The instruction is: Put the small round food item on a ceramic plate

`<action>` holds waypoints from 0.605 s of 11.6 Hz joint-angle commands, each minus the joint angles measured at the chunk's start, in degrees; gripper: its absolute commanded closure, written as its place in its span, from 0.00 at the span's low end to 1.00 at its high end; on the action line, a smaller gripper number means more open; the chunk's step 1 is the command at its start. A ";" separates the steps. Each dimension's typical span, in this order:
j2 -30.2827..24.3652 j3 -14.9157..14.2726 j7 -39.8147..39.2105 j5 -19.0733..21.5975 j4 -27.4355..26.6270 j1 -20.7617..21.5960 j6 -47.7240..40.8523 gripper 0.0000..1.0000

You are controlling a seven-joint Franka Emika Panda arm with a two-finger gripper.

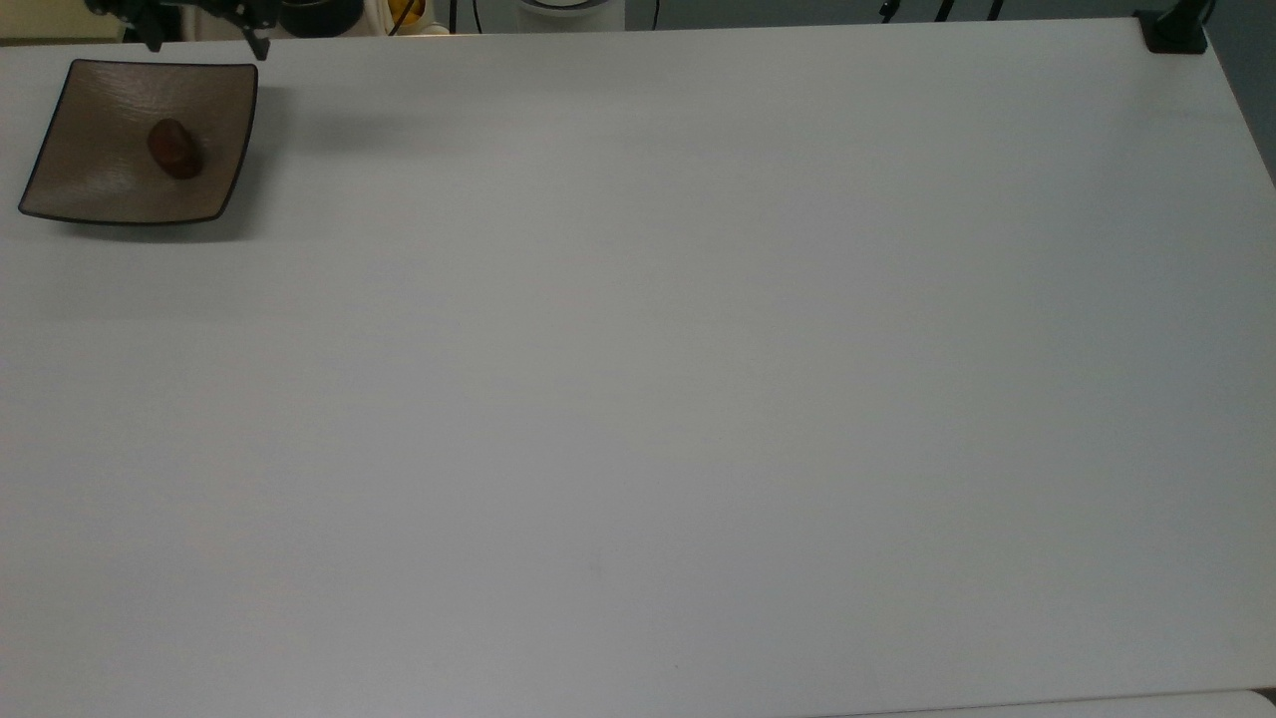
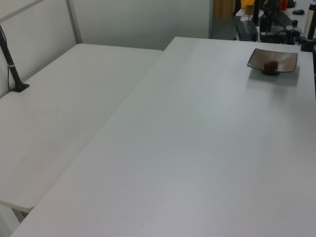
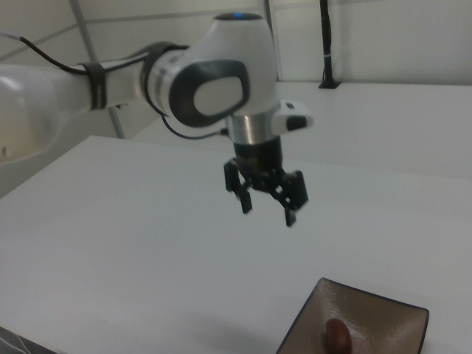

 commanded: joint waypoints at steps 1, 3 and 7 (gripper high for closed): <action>-3.35 5.46 10.69 0.75 0.61 0.58 -3.05 0.00; -4.93 10.03 17.97 0.84 0.52 1.72 -3.95 0.00; -5.56 10.40 26.88 0.75 -0.88 11.64 -5.00 0.00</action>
